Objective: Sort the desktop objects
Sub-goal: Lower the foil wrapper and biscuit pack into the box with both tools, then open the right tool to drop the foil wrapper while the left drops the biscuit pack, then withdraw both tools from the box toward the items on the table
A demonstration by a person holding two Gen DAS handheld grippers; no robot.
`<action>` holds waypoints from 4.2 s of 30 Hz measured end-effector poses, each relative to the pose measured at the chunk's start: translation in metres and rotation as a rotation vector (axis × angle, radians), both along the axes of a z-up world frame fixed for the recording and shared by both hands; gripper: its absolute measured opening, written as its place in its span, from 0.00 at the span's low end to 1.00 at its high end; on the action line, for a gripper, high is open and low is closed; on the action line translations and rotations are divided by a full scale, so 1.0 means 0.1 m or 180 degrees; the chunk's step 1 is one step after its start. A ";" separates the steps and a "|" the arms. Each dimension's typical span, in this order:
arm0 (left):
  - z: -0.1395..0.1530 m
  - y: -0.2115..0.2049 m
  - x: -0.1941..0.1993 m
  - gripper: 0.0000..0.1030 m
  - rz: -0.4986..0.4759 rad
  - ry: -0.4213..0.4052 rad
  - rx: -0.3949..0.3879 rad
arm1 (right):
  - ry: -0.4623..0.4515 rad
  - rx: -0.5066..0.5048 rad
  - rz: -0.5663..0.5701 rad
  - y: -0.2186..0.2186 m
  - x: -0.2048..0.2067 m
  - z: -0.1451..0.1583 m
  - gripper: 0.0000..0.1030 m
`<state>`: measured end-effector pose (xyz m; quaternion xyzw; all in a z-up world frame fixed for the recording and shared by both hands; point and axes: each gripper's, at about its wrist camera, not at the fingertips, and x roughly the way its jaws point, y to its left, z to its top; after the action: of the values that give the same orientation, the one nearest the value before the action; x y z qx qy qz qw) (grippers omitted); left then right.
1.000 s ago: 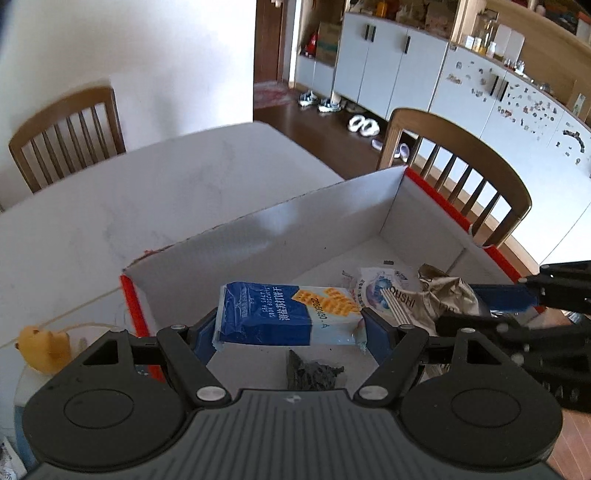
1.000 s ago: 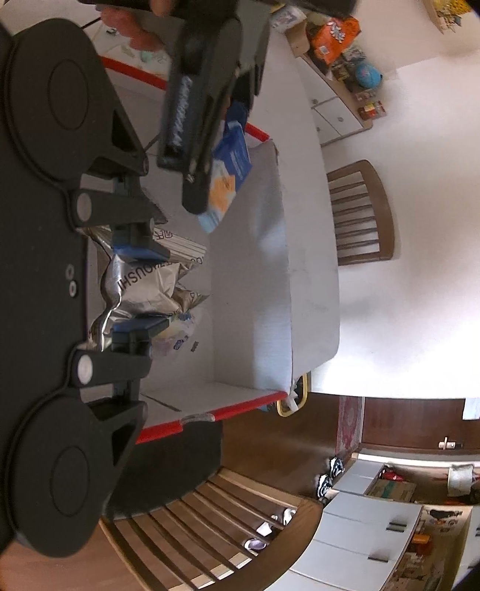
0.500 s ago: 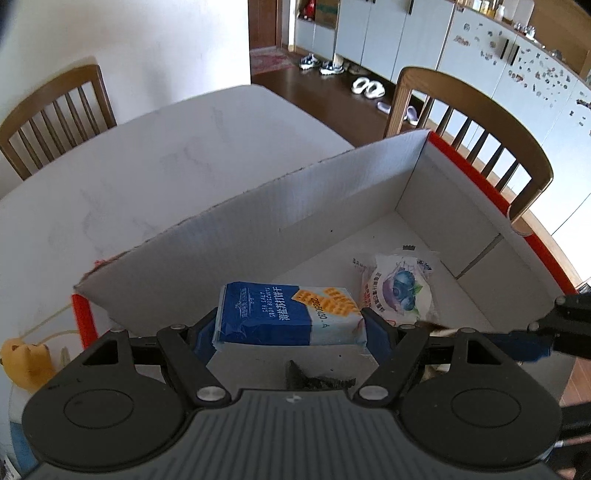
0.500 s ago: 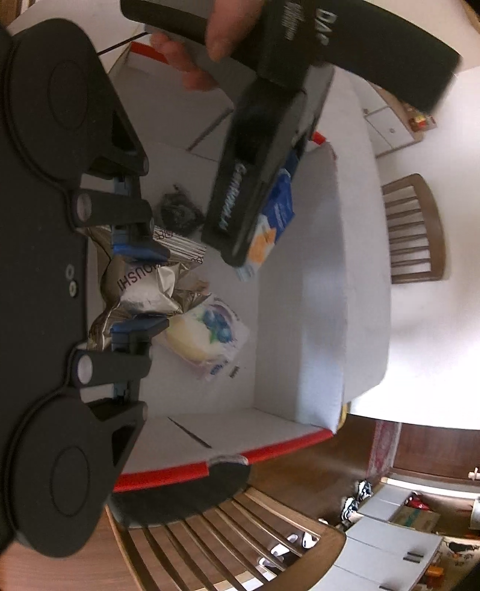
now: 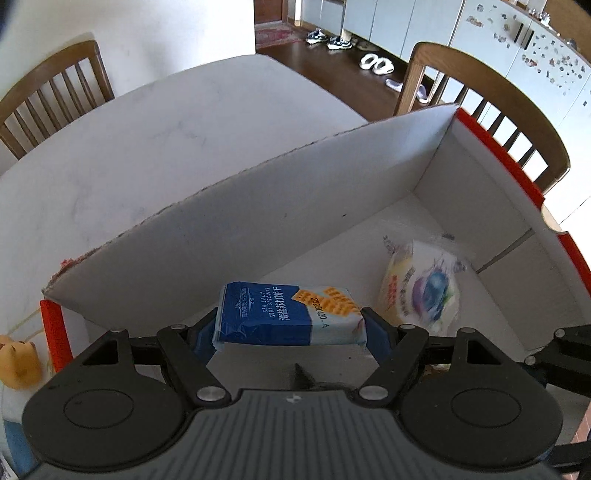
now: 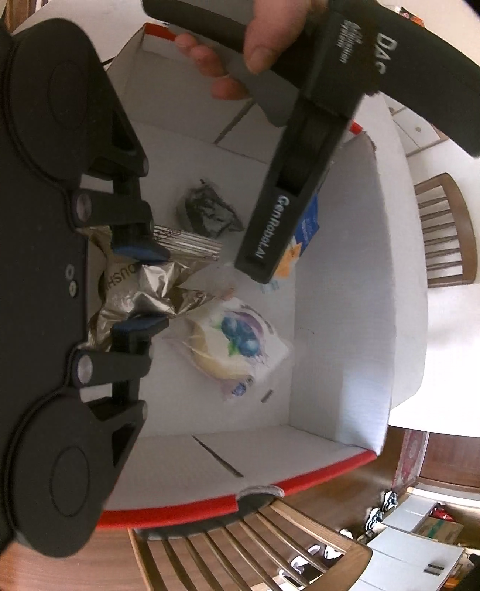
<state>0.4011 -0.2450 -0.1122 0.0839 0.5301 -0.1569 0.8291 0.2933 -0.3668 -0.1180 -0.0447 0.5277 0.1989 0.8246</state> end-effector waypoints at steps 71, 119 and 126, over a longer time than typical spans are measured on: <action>1.04 0.66 -0.71 1.00 0.0230 -0.0526 -0.0895 | -0.0904 0.0249 -0.0132 -0.19 -0.79 1.11 0.78; 1.07 3.25 -1.81 1.00 0.0324 -0.1173 -0.0814 | -0.0983 0.0328 0.0114 2.16 -1.75 0.92 0.82; 0.83 3.54 -1.86 1.00 0.0427 -0.1103 -0.0806 | -0.0928 0.0331 0.0315 2.49 -1.74 0.76 0.82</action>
<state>0.2148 0.1089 -0.0289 -0.0306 0.3602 -0.1499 0.9202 0.1193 -0.1174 -0.0415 -0.0563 0.3886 0.2578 0.8828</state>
